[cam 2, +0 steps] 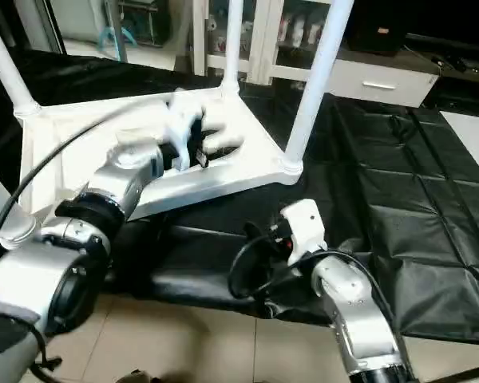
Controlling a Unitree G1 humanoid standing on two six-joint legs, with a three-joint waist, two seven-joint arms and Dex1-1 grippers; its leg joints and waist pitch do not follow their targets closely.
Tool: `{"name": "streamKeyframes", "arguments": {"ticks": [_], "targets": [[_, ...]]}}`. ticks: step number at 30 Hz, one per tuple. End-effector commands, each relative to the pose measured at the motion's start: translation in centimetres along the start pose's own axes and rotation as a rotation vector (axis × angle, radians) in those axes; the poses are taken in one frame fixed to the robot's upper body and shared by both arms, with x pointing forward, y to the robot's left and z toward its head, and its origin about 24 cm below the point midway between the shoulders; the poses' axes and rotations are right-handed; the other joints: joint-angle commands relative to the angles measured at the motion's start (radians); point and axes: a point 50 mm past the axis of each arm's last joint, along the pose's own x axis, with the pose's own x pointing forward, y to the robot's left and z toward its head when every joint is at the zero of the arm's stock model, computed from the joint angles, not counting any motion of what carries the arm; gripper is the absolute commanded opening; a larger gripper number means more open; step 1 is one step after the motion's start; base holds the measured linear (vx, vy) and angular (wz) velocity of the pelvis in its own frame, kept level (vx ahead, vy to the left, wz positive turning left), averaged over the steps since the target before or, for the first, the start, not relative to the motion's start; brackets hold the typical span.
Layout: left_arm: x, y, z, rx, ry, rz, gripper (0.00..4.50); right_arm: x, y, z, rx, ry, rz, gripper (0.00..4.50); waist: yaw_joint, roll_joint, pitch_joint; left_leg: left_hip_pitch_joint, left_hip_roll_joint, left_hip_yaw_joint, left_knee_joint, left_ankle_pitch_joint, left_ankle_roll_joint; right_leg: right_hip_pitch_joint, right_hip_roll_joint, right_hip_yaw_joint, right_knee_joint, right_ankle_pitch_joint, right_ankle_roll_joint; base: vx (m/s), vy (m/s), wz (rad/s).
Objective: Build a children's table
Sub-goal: Rotate table base
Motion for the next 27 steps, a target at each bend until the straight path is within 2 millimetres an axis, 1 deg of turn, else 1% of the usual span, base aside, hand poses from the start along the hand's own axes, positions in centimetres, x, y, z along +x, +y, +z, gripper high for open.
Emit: {"name": "streamKeyframes", "arguments": {"ticks": [1,2,3,4,5,6,7,8,9,10,11,12,13,14,15,16,17,18,19,20,21,22,23,24,25,26,27], "targets": [[-1.7,-1.2,-1.4,-0.059,-0.073,-0.026,2.93,-0.5,-0.1,0.6,0.022,-0.05,-0.03,3.9,-0.002,0.008,-0.069,0.021,0.032,-0.012,-0.077,-0.206,0.064,0.052,-0.028,0.021,-0.048,-0.051,-0.265,0.0,0.0,0.0],[-1.9,-1.3,-1.5,-0.061,-0.077,-0.028,2.93,-0.5,-0.1,0.6,0.023,-0.051,-0.031,3.9,-0.004,0.005,-0.067,0.015,0.034,-0.013,-0.079,-0.209,0.069,0.057,-0.029,0.021,-0.048,-0.054,-0.27,0.0,0.0,0.0],[-2.7,-1.6,-1.8,-0.078,-0.101,-0.039,2.93,-0.5,-0.1,0.7,0.029,-0.059,-0.033,3.9,-0.004,0.009,-0.07,0.019,0.032,-0.01,-0.077,-0.212,0.068,0.052,-0.027,0.021,-0.049,-0.063,-0.265,0.0,0.0,0.0],[-3.6,-1.9,-2.0,-0.097,-0.118,-0.06,2.93,-0.6,-0.1,0.7,0.032,-0.065,-0.03,3.9,-0.006,0.012,-0.072,0.019,0.035,-0.014,-0.079,-0.218,0.063,0.053,-0.028,0.022,-0.047,-0.075,-0.263,0.0,0.0,0.0],[-4.3,-2.1,-2.1,-0.112,-0.127,-0.082,2.93,-0.6,0.0,0.7,0.035,-0.067,-0.026,3.9,-0.007,0.016,-0.067,0.02,0.037,-0.013,-0.085,-0.253,0.05,0.049,-0.026,0.022,-0.053,-0.123,-0.252,0.0,0.0,0.0],[-5.1,-2.3,-2.2,-0.129,-0.136,-0.108,2.93,-0.6,0.1,0.8,0.036,-0.07,-0.02,3.9,-0.011,0.017,-0.067,0.021,0.036,-0.013,-0.087,-0.272,0.042,0.045,-0.023,0.022,-0.056,-0.147,-0.246,0.0,0.0,0.0],[-5.1,-2.3,-2.2,-0.129,-0.136,-0.108,2.93,-0.6,0.1,0.8,0.036,-0.07,-0.02,3.9,-0.012,0.02,-0.065,0.026,0.037,-0.013,-0.089,-0.31,0.022,0.039,-0.022,0.023,-0.06,-0.185,-0.235,0.0,0.0,0.0],[-8.1,-2.8,-2.2,-0.196,-0.137,-0.215,2.93,-0.7,0.4,0.8,0.043,-0.081,0.008,3.9,-0.009,0.027,-0.066,0.03,0.044,-0.02,-0.094,-0.338,-0.008,0.044,-0.03,0.022,-0.053,-0.21,-0.229,0.0,0.0,0.0],[-8.1,-2.8,-2.2,-0.196,-0.137,-0.215,2.93,-0.7,0.4,0.8,0.043,-0.081,0.008,3.9,-0.017,0.024,-0.058,0.018,0.041,-0.017,-0.101,-0.349,-0.007,0.04,-0.025,0.025,-0.059,-0.227,-0.219,0.0,0.0,0.0],[-9.8,-3.0,-2.2,-0.221,-0.127,-0.268,2.93,-0.8,0.6,0.8,0.045,-0.087,0.022,3.9,-0.021,0.028,-0.061,0.027,0.037,-0.017,-0.098,-0.373,-0.021,0.035,-0.018,0.022,-0.059,-0.251,-0.205,0.0,0.0,0.0],[-10.2,-3.1,-2.2,-0.227,-0.123,-0.279,2.93,-0.8,0.6,0.8,0.045,-0.089,0.025,3.9,-0.027,0.036,-0.059,0.029,0.037,-0.016,-0.099,-0.377,-0.029,0.03,-0.014,0.024,-0.06,-0.241,-0.2,0.0,0.0,0.0],[-10.8,-3.3,-2.1,-0.236,-0.116,-0.286,2.93,-0.8,0.7,0.9,0.045,-0.092,0.028,3.9,-0.03,0.036,-0.056,0.028,0.035,-0.014,-0.101,-0.388,-0.032,0.027,-0.01,0.024,-0.064,-0.252,-0.196,0.0,0.0,0.0],[-11.3,-3.2,-2.2,-0.234,-0.108,-0.29,2.93,-0.8,0.7,0.9,0.046,-0.093,0.029,3.9,-0.03,0.036,-0.056,0.031,0.036,-0.014,-0.101,-0.4,-0.041,0.026,-0.012,0.025,-0.065,-0.263,-0.188,0.0,0.0,0.0],[-12.1,-3.2,-2.3,-0.23,-0.095,-0.296,2.93,-0.9,0.8,0.9,0.046,-0.094,0.031,3.9,-0.03,0.042,-0.056,0.032,0.035,-0.016,-0.102,-0.403,-0.048,0.025,-0.013,0.025,-0.067,-0.268,-0.18,0.0,0.0,0.0],[-13.1,-3.0,-2.6,-0.231,-0.074,-0.301,2.93,-0.9,0.8,0.9,0.047,-0.095,0.033,3.9,-0.032,0.04,-0.055,0.028,0.033,-0.016,-0.102,-0.397,-0.049,0.028,-0.011,0.026,-0.066,-0.267,-0.176,0.0,0.0,0.0],[-15.3,-2.6,-2.9,-0.237,-0.03,-0.297,2.93,-1.0,0.8,0.8,0.048,-0.095,0.035,3.9,-0.031,0.05,-0.056,0.028,0.032,-0.018,-0.103,-0.392,-0.052,0.028,-0.012,0.026,-0.064,-0.265,-0.167,0.0,0.0,0.0],[-16.5,-2.1,-3.1,-0.253,-0.009,-0.279,2.93,-1.1,0.8,0.8,0.048,-0.096,0.035,3.9,-0.039,0.045,-0.057,0.019,0.028,-0.019,-0.105,-0.375,-0.049,0.034,-0.01,0.026,-0.06,-0.256,-0.159,0.0,0.0,0.0],[-17.6,-1.8,-3.1,-0.275,0.013,-0.263,2.93,-1.1,0.8,0.8,0.048,-0.097,0.035,3.9,-0.043,0.046,-0.056,0.017,0.026,-0.019,-0.106,-0.371,-0.047,0.035,-0.008,0.026,-0.061,-0.259,-0.154,0.0,0.0,0.0],[-18.7,-1.6,-3.1,-0.288,0.043,-0.251,2.93,-1.2,0.8,0.8,0.048,-0.096,0.033,3.9,-0.046,0.05,-0.059,0.025,0.026,-0.018,-0.103,-0.374,-0.048,0.03,-0.007,0.026,-0.062,-0.254,-0.159,0.0,0.0,0.0],[-19.9,-1.4,-3.1,-0.298,0.077,-0.239,2.93,-1.4,0.8,0.7,0.049,-0.096,0.032,3.9,-0.051,0.055,-0.059,0.024,0.026,-0.019,-0.103,-0.369,-0.048,0.031,-0.007,0.026,-0.058,-0.238,-0.168,0.0,0.0,0.0],[-20.3,-1.2,-3.1,-0.301,0.084,-0.23,2.93,-1.4,0.8,0.7,0.049,-0.096,0.032,3.9,-0.054,0.055,-0.058,0.022,0.027,-0.019,-0.104,-0.37,-0.047,0.031,-0.006,0.026,-0.057,-0.238,-0.172,0.0,0.0,0.0],[-21.6,-0.7,-3.1,-0.315,0.107,-0.197,2.93,-1.5,0.7,0.6,0.049,-0.095,0.03,3.9,-0.054,0.055,-0.058,0.03,0.027,-0.017,-0.102,-0.376,-0.046,0.026,-0.005,0.026,-0.059,-0.239,-0.178,0.0,0.0,0.0],[-21.6,-0.7,-3.1,-0.315,0.107,-0.197,2.93,-1.5,0.7,0.6,0.049,-0.095,0.03,3.9,-0.055,0.057,-0.056,0.029,0.027,-0.016,-0.103,-0.375,-0.044,0.026,-0.005,0.027,-0.059,-0.238,-0.184,0.0,0.0,0.0],[-22.7,-0.1,-2.9,-0.318,0.116,-0.156,2.93,-1.6,0.7,0.6,0.049,-0.094,0.029,3.9,-0.054,0.057,-0.055,0.031,0.028,-0.015,-0.103,-0.382,-0.045,0.024,-0.005,0.027,-0.061,-0.245,-0.185,0.0,0.0,0.0],[-24.7,0.7,-2.5,-0.315,0.125,-0.095,2.93,-1.7,0.6,0.6,0.05,-0.092,0.027,3.9,-0.053,0.059,-0.055,0.035,0.028,-0.014,-0.102,-0.393,-0.046,0.022,-0.005,0.028,-0.062,-0.255,-0.185,0.0,0.0,0.0],[-24.7,0.7,-2.5,-0.315,0.125,-0.095,2.93,-1.7,0.6,0.6,0.05,-0.092,0.027,3.9,-0.052,0.057,-0.055,0.031,0.027,-0.016,-0.101,-0.392,-0.048,0.024,-0.006,0.028,-0.059,-0.256,-0.185,0.0,0.0,0.0],[-25.8,0.9,-2.1,-0.321,0.128,-0.074,2.93,-1.7,0.6,0.5,0.05,-0.092,0.027,3.9,-0.054,0.055,-0.055,0.028,0.026,-0.016,-0.104,-0.388,-0.046,0.027,-0.006,0.028,-0.059,-0.266,-0.176,0.0,0.0,0.0]]}}
